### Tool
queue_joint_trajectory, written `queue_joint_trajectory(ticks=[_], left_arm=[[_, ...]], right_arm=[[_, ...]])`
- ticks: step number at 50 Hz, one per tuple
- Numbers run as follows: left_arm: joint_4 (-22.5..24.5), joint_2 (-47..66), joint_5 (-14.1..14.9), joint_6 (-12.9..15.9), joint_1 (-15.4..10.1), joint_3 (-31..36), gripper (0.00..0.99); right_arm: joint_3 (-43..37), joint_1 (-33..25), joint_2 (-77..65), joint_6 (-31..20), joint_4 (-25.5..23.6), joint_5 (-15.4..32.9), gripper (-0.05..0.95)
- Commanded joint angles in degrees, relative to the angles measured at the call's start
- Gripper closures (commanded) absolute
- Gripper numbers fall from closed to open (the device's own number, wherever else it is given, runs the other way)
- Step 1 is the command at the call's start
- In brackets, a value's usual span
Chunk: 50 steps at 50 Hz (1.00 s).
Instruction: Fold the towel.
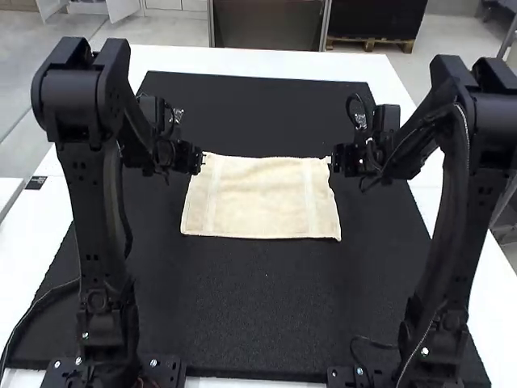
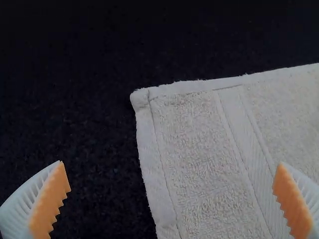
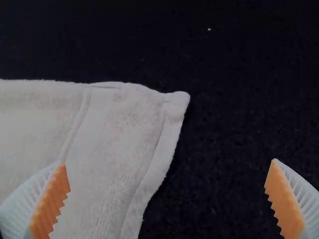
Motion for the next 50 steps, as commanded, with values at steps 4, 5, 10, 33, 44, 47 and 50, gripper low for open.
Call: queue_joint_trajectory(ticks=[4, 5, 10, 33, 44, 47, 50], left_arm=[[-0.44, 1.33, 0.98, 0.21, -1.26, 4.55, 0.041], [-0.44, 1.59, 0.98, 0.21, -1.35, 4.91, 0.041], [-0.88, 2.30, 0.72, 0.12, -1.70, 5.78, 0.041], [-0.27, 7.75, -1.57, -0.06, -4.16, 10.27, 0.043], [0.44, 9.24, -4.82, 0.03, -4.25, 11.76, 0.043], [0.53, 9.68, -5.79, 0.03, -4.16, 12.02, 0.043], [0.44, 10.21, -5.88, 0.03, -3.98, 12.29, 0.043]], right_arm=[[3.47, 1.65, 0.66, 1.31, 0.60, -1.01, -0.01], [3.82, 1.74, 0.92, 1.39, 0.60, -1.09, -0.01], [4.79, 1.74, 1.98, 1.57, 0.51, -1.36, -0.01], [8.65, 2.53, 8.40, 1.66, 0.42, -1.45, -0.01], [10.59, 2.61, 10.42, 1.75, 0.42, -1.45, -0.01], [11.12, 2.70, 11.03, 1.83, 0.42, -1.45, -0.01], [11.47, 2.79, 11.56, 1.92, 0.42, -1.45, -0.01]])
